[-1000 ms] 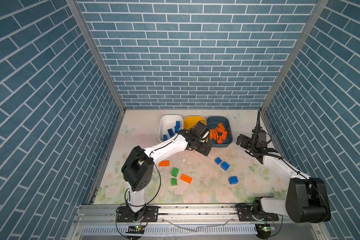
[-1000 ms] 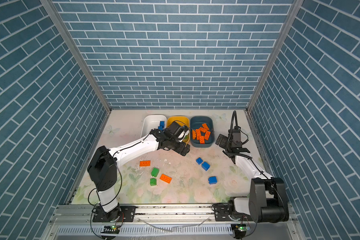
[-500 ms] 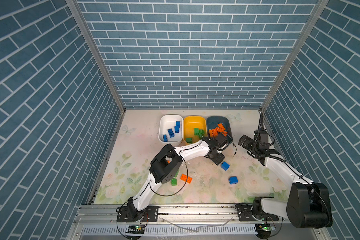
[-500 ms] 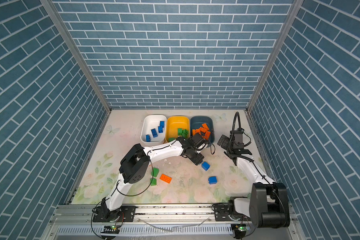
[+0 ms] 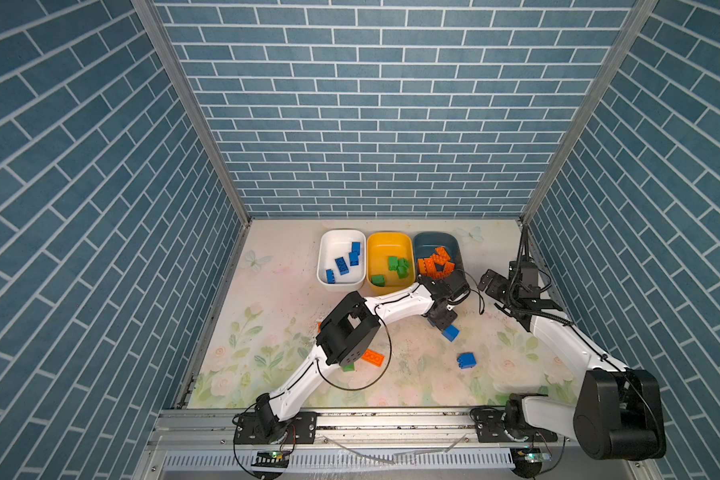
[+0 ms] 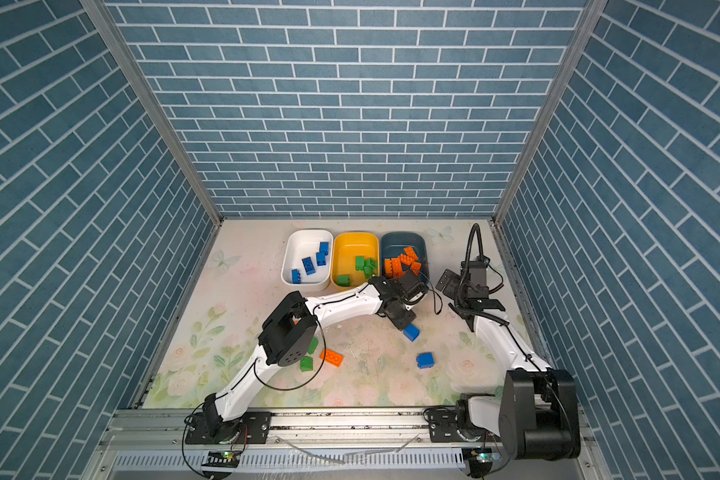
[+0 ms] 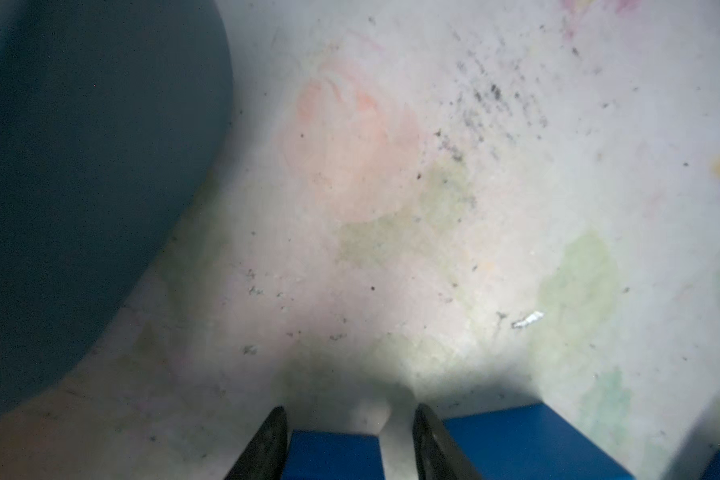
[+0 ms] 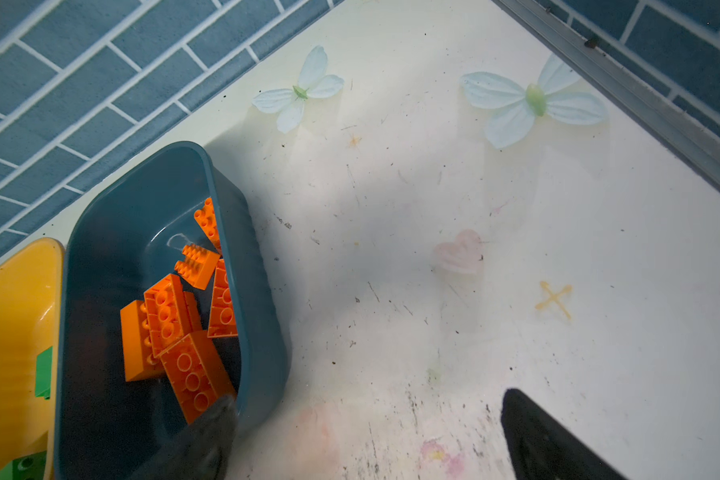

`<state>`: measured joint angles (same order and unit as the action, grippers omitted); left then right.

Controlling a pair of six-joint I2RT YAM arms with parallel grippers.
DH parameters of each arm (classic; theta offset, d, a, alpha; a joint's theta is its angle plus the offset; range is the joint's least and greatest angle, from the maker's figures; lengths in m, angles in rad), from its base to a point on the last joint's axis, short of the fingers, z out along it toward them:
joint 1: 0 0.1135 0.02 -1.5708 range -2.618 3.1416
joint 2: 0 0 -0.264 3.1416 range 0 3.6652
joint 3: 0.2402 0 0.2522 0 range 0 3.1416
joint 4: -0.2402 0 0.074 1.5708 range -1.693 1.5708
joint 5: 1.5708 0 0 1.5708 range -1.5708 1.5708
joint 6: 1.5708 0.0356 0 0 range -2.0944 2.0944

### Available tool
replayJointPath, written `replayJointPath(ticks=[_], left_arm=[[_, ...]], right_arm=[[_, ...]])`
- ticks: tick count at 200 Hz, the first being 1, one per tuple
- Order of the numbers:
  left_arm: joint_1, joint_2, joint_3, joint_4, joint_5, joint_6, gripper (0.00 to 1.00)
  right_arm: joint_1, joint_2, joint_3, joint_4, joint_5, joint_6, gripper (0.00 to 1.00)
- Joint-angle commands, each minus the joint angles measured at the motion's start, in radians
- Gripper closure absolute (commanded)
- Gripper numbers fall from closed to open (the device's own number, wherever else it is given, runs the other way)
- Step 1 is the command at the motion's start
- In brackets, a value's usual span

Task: Sort the legos into containers by color
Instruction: 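Lower the left gripper onto a blue brick near the teal tub and grasp it, then carry the blue brick to the white tub and open the left gripper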

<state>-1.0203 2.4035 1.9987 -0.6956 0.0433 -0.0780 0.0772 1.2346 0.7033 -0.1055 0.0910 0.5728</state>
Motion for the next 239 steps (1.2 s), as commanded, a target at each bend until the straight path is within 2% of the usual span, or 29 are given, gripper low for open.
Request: replayJointPath(ticks=[1,43,68,110,177,239], left_arm=[[-0.004,0.023,-0.031,-0.066,-0.034,0.003,0.55],[0.003,-0.086,-0.170,0.016,-0.045,0.009,0.66],[0.020,-0.147,-0.251,0.067,-0.018,0.000,0.71],[0.048,-0.213,-0.343,0.109,-0.022,-0.033,0.73],[0.116,-0.422,-0.542,0.213,0.036,-0.085,0.73],[0.268,-0.630,-0.667,0.268,0.037,-0.110,0.73]], right_arm=[[-0.003,-0.021,0.006,-0.039,0.023,0.061,0.01],[0.001,-0.070,-0.058,0.114,-0.041,0.045,0.01],[0.005,-0.097,-0.066,0.137,-0.060,0.042,0.01],[0.024,-0.076,-0.046,0.169,-0.172,0.051,0.01],[0.093,-0.033,-0.008,0.227,-0.168,0.030,0.01],[0.180,0.023,0.017,0.230,-0.174,0.031,0.01]])
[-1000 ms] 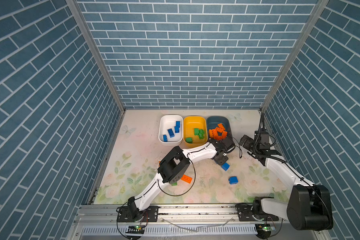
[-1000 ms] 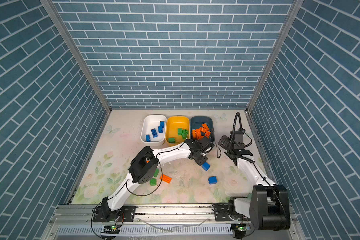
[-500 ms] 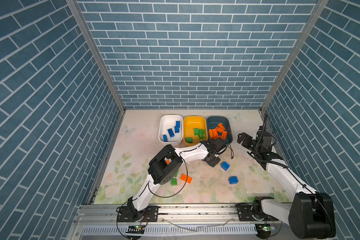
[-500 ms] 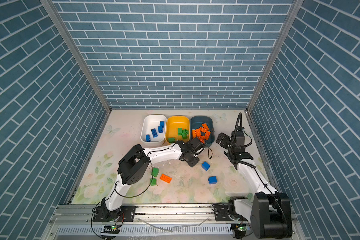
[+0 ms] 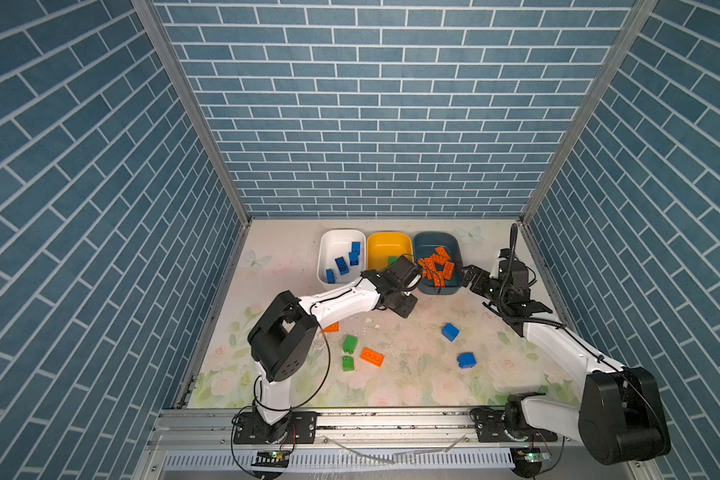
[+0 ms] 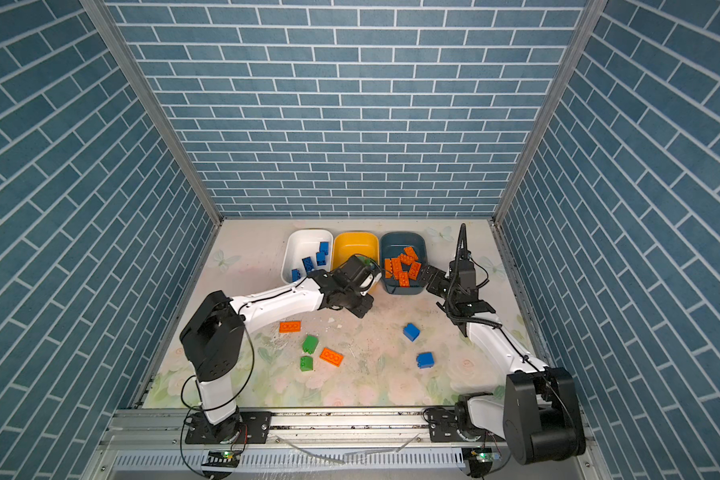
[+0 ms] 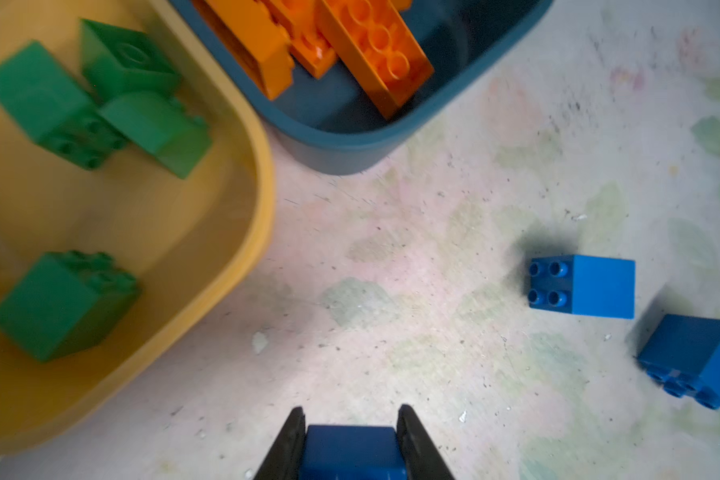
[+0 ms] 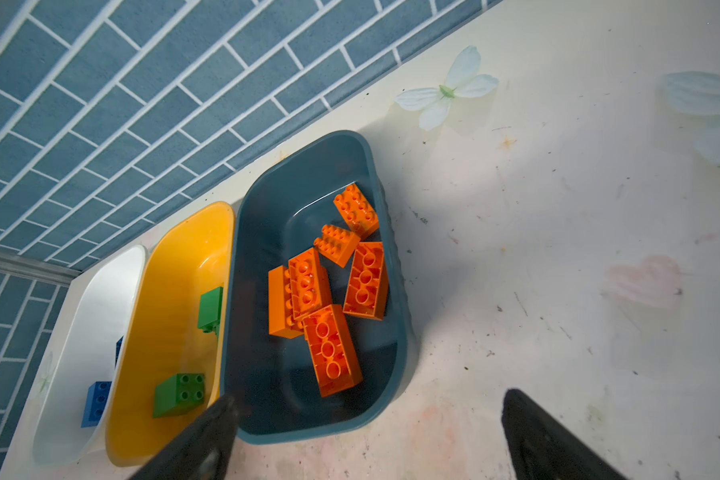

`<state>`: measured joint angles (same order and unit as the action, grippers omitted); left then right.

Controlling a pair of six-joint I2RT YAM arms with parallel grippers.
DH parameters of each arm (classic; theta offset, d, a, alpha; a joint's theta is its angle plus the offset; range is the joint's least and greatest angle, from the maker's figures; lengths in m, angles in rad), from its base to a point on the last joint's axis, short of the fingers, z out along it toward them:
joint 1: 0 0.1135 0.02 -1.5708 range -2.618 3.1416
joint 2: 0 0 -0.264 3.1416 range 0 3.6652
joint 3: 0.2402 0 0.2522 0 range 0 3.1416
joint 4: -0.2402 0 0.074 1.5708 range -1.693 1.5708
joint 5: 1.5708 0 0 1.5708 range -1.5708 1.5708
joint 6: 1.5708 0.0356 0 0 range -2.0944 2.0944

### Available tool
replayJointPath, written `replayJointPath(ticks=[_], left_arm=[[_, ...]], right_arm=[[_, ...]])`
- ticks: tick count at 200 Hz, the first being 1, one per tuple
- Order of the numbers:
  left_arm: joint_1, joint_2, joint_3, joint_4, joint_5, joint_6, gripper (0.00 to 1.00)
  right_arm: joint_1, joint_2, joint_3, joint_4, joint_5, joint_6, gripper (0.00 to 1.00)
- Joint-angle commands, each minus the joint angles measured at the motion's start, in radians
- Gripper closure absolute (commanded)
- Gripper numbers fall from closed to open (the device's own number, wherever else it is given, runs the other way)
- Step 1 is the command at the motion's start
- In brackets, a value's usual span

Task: Sort the legos into containers by color
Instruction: 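Carry the blue brick to the white tub and open the left gripper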

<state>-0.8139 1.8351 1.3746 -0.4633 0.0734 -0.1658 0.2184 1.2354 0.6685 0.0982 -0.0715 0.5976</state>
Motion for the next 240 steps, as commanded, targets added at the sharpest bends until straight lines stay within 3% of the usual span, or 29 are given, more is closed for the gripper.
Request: replayJointPath(ticks=[1,46,88,127,165,185,216,240], left_arm=[[0.066,-0.064,-0.044,0.037,0.007,-0.023,0.73],[0.237,-0.145,-0.080,0.057,-0.072,-0.108,0.73],[0.359,-0.128,-0.062,0.046,-0.188,-0.195,0.73],[0.463,-0.025,0.017,0.009,-0.111,-0.329,0.73],[0.493,0.091,0.155,-0.067,-0.063,-0.347,0.69],[0.493,0.120,0.203,-0.092,-0.057,-0.342,0.62],[0.492,0.128,0.240,-0.127,-0.041,-0.340,0.34],[0.492,0.079,0.192,-0.099,-0.014,-0.353,0.20]], right_arm=[[0.041,0.023,0.052,0.026,-0.011,0.007,0.01],[0.126,0.060,0.071,0.011,0.026,-0.022,0.01],[0.145,0.082,0.097,-0.005,0.008,-0.022,0.01],[0.148,0.075,0.100,-0.016,-0.003,-0.031,0.01],[0.152,0.076,0.093,-0.018,-0.067,-0.033,0.01],[0.157,0.078,0.089,-0.021,-0.076,-0.035,0.01],[0.170,0.085,0.095,-0.035,-0.071,-0.051,0.01],[0.193,0.091,0.098,-0.037,-0.053,-0.095,0.01]])
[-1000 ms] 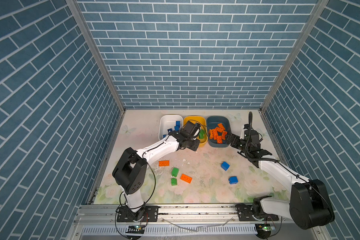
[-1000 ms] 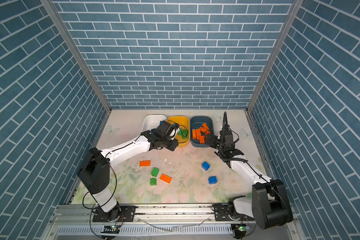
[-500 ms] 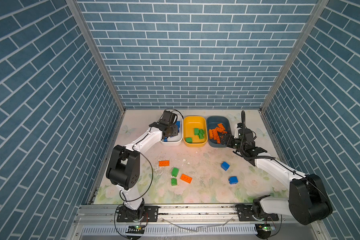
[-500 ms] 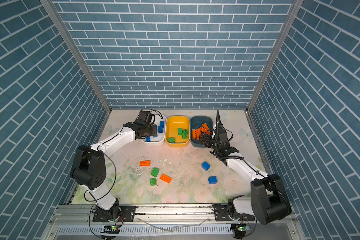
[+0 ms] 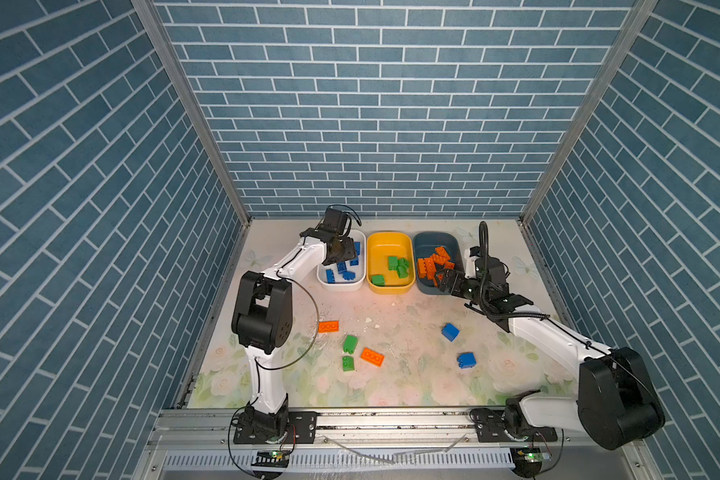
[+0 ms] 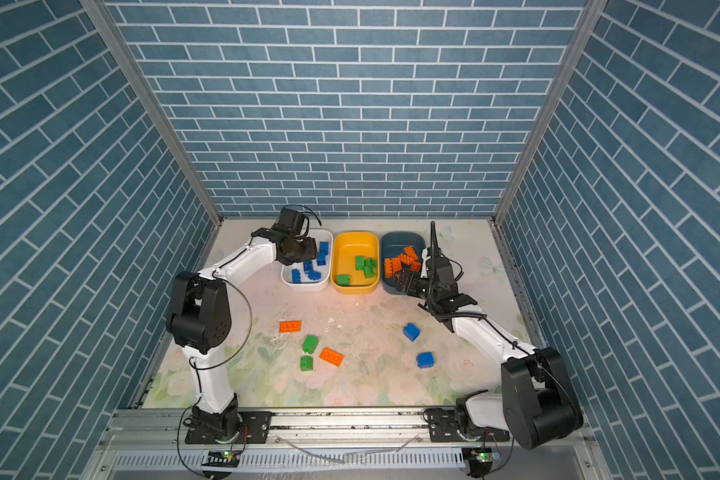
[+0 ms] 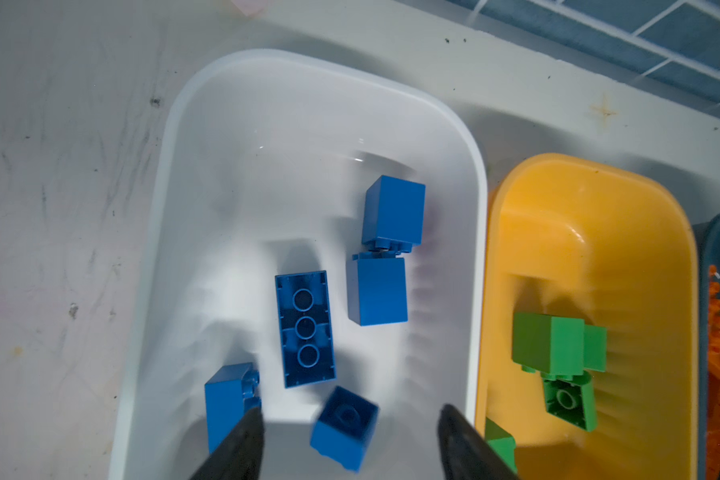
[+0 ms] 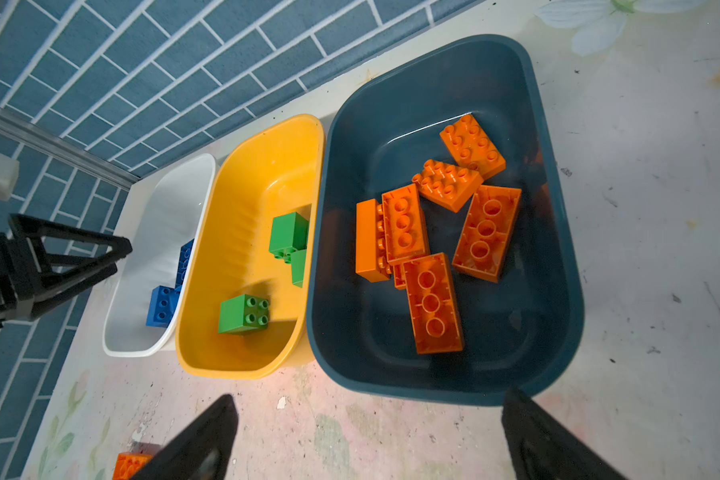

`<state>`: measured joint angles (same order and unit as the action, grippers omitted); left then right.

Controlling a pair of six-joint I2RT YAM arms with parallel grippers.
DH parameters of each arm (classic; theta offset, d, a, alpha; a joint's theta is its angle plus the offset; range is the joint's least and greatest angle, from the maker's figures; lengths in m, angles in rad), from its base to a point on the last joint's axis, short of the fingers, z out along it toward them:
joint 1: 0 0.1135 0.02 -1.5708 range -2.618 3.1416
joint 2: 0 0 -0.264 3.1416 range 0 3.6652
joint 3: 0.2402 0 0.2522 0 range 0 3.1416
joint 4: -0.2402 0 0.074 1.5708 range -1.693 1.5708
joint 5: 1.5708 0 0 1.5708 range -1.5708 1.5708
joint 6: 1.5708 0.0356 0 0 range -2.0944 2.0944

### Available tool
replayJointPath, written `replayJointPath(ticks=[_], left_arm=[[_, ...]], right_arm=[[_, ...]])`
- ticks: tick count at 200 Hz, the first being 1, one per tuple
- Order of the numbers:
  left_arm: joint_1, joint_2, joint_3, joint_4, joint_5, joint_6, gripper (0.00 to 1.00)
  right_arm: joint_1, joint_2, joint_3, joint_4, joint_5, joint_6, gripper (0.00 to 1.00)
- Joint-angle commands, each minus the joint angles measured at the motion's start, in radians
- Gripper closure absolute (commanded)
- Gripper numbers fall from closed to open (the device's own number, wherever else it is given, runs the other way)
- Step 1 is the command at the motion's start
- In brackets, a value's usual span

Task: Sort the legos into containers by color
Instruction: 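Carry the blue brick to the white tub and open the left gripper, then lower the left gripper to a green brick on the table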

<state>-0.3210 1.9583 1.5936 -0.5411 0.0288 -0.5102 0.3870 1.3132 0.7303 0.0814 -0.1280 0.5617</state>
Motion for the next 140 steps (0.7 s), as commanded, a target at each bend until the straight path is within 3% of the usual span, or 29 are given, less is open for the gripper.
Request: replayJointPath(ticks=[1,40,77,140], left_arm=[[-0.001,-0.046,-0.029,-0.020,0.033,-0.009,0.19],[-0.012,-0.148,-0.121,-0.009,0.074,-0.008,0.10],[-0.063,-0.242,-0.215,-0.073,0.034,0.026,0.01],[-0.167,-0.352,-0.382,-0.201,0.070,0.114,0.01]], right_arm=[[0.026,0.014,0.037,-0.020,0.004,-0.060,0.01],[0.063,0.039,0.051,-0.023,0.012,-0.111,0.01],[0.104,0.072,0.086,-0.021,-0.025,-0.154,0.01],[0.197,0.154,0.157,-0.028,-0.090,-0.296,0.01]])
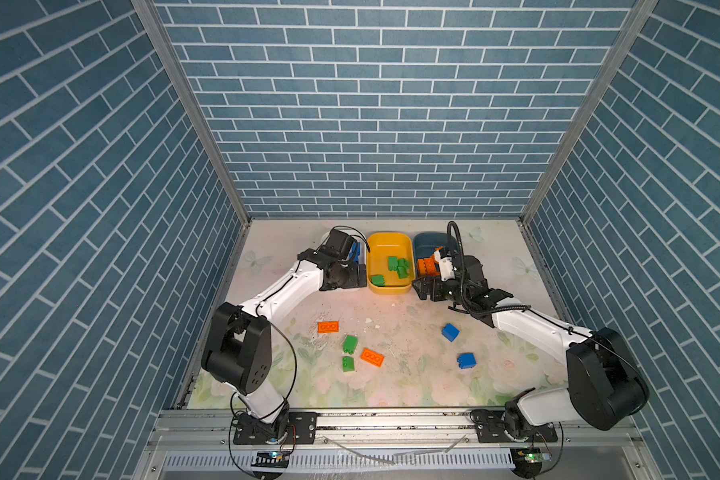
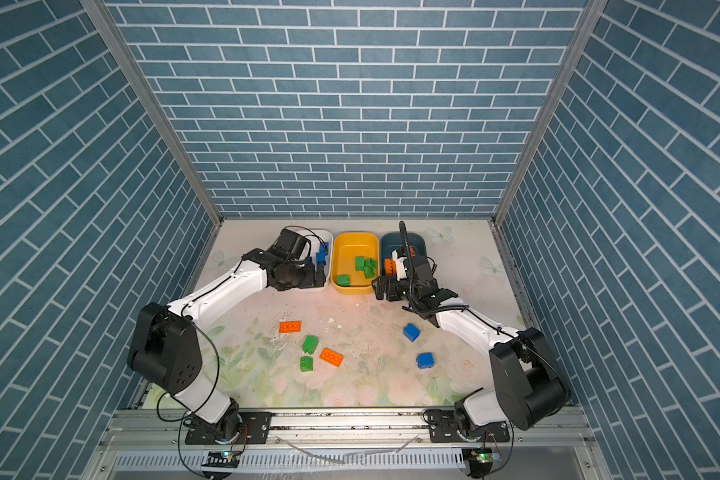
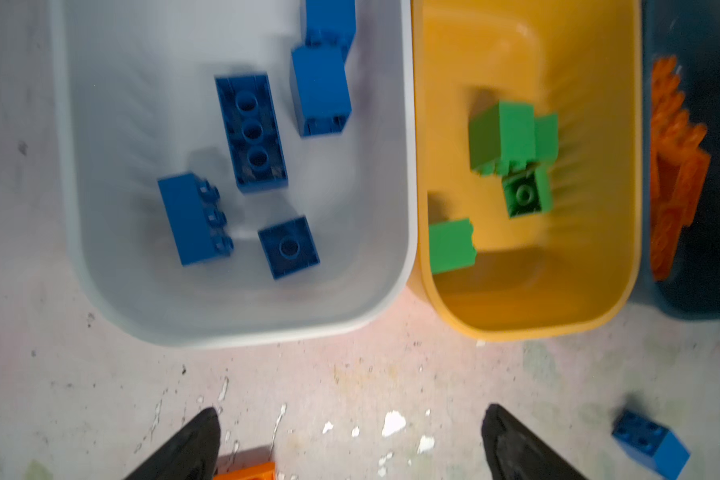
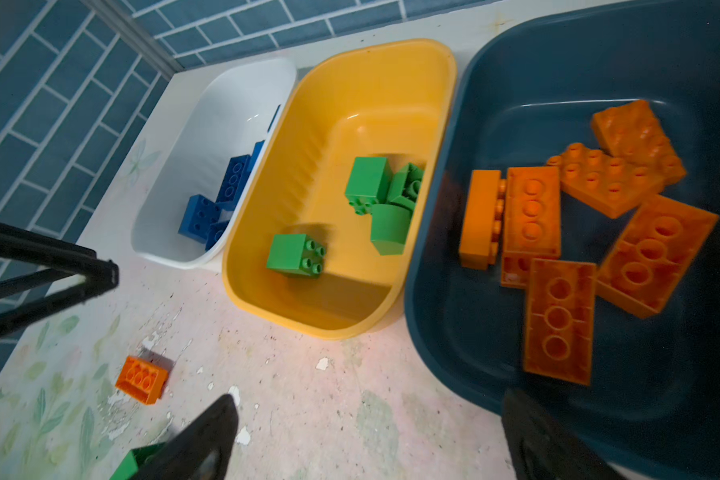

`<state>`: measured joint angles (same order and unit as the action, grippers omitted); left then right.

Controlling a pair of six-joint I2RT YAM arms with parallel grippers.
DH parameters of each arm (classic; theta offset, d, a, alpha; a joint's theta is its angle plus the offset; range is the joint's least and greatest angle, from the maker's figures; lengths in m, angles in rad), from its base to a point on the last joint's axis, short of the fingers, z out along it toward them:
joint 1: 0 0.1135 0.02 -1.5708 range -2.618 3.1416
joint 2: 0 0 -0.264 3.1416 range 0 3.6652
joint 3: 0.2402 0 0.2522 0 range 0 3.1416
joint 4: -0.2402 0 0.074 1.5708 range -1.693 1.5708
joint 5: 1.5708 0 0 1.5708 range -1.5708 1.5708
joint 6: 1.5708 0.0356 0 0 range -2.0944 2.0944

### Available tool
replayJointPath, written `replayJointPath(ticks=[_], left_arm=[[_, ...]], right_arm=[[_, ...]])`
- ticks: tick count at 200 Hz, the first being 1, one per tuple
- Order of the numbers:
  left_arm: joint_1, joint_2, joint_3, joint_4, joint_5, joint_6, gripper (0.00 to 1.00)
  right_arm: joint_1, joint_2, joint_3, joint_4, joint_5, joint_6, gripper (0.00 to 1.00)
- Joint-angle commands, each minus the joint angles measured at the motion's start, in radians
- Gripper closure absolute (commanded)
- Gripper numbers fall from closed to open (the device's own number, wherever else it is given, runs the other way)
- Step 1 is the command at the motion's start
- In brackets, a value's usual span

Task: Sort the legos into containers by color
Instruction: 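Lower the left gripper to a green brick on the table, then grasp the green brick with the left gripper and lift it over the yellow tub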

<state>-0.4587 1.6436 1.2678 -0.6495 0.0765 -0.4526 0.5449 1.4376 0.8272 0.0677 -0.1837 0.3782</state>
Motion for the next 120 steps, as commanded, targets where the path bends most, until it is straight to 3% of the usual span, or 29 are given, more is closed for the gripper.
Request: replayJointPath(ticks=[1,49,66,92,120], left_arm=[[-0.031,-0.040,-0.059,-0.095,0.024,0.058,0.01],[-0.165,-0.093,-0.198,-0.158,0.044,0.116,0.03],[-0.200,-0.094,-0.239,-0.160,0.042,0.105,0.10],[-0.222,-0.080,-0.286,-0.125,0.045,0.083,0.30],[-0.233,-0.041,-0.305,-0.105,0.023,0.076,0.32]], right_arm=[[0.042,0.031,0.061,-0.016,-0.034,-0.115,0.01],[0.075,0.070,0.093,-0.035,0.030,-0.160,0.01],[0.078,0.071,0.091,-0.029,0.044,-0.163,0.01],[0.078,0.067,0.088,-0.024,0.051,-0.168,0.01],[0.079,0.052,0.081,-0.028,0.066,-0.175,0.01]])
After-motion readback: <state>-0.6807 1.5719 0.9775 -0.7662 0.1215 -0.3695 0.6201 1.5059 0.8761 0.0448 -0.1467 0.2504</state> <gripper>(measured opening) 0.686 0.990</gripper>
